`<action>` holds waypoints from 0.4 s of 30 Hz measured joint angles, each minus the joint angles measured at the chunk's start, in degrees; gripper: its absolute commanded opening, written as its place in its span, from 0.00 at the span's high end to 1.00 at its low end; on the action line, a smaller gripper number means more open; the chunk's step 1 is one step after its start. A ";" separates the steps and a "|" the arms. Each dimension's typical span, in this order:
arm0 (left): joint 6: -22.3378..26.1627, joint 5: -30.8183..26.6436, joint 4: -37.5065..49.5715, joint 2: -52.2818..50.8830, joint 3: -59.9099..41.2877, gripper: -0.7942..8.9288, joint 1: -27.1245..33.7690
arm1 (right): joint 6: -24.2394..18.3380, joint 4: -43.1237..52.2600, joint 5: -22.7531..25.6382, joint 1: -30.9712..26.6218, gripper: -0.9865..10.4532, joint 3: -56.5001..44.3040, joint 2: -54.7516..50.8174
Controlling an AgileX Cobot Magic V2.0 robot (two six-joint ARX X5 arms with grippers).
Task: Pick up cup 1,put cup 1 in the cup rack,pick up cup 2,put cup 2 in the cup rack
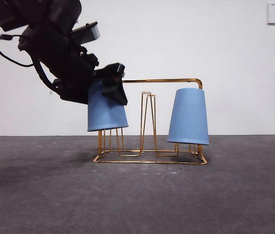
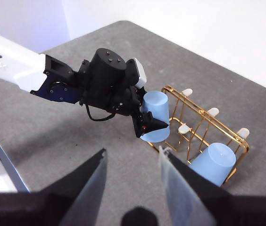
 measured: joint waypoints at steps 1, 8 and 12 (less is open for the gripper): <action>0.00 -0.02 0.15 0.33 0.00 0.93 -0.04 | 0.00 -0.22 0.07 0.00 0.75 0.00 0.00; 0.46 -1.97 0.26 2.34 0.00 0.93 -1.29 | 0.00 -0.44 0.17 0.00 0.75 0.00 0.00; 1.60 -4.61 -0.02 3.04 0.07 0.93 -2.23 | 0.00 -0.46 0.17 0.00 0.75 0.00 0.00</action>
